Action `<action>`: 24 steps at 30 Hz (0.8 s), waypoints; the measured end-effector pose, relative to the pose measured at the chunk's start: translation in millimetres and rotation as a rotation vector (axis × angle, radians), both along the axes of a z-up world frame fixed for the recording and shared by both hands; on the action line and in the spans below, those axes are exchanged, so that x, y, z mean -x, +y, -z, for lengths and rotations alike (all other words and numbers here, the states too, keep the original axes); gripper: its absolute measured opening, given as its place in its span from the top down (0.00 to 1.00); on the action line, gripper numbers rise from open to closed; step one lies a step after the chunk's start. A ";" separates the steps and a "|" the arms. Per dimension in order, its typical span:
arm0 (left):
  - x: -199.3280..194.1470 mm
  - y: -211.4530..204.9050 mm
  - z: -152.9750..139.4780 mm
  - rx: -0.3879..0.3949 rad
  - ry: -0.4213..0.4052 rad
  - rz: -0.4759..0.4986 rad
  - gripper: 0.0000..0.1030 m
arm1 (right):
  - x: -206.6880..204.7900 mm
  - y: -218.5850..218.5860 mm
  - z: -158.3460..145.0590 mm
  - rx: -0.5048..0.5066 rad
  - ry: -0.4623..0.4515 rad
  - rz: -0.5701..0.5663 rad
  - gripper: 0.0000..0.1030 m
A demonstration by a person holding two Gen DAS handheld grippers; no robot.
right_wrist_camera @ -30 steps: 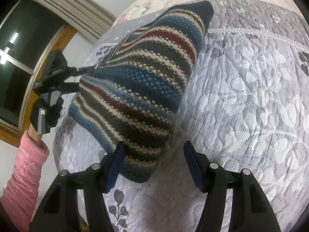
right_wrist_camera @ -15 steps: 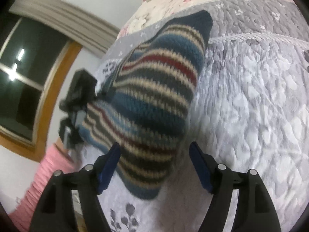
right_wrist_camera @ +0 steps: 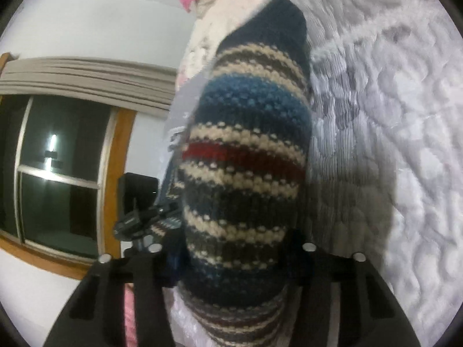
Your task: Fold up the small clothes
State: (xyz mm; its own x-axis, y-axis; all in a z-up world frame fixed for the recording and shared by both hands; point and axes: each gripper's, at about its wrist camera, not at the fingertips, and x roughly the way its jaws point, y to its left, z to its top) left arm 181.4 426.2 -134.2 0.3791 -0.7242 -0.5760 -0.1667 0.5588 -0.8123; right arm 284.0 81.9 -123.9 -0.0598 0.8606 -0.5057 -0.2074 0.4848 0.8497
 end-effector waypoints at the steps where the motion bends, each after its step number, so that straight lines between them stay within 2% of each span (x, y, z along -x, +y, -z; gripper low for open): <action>1: 2.3 -6.1 -2.9 0.016 -0.008 0.005 0.54 | 0.4 -8.9 -8.6 0.003 -0.017 -0.007 0.52; 6: 27.8 -71.5 -27.3 0.151 -0.095 0.034 0.54 | 24.6 -78.4 -54.9 0.031 -0.097 -0.014 0.53; 12: 43.2 -183.1 -36.4 0.216 -0.139 0.097 0.54 | 57.5 -175.1 -77.9 0.101 -0.125 0.029 0.53; 14: 48.9 -215.7 -31.5 0.216 -0.138 0.118 0.54 | 68.1 -203.5 -75.2 0.124 -0.119 0.047 0.52; 18: 62.0 -259.2 -4.6 0.187 -0.085 0.127 0.55 | 83.5 -240.5 -38.1 0.187 -0.041 0.077 0.52; 19: 63.1 -265.4 2.5 0.162 -0.076 0.125 0.55 | 85.5 -244.0 -25.8 0.200 -0.025 0.084 0.52; 21: 65.7 -267.9 13.9 0.131 -0.075 0.119 0.55 | 88.1 -251.2 -5.1 0.126 0.008 0.123 0.51; 24: 69.9 -263.5 21.7 0.127 -0.070 0.102 0.54 | 91.3 -244.2 -2.8 0.131 -0.034 0.140 0.48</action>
State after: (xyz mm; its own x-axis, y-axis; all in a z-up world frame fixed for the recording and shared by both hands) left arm 111.4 162.6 -156.0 0.3363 -0.8259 -0.4526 -0.0552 0.4625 -0.8849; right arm 192.7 -162.3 -121.1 0.0754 0.7861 -0.6135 -0.1579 0.6169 0.7711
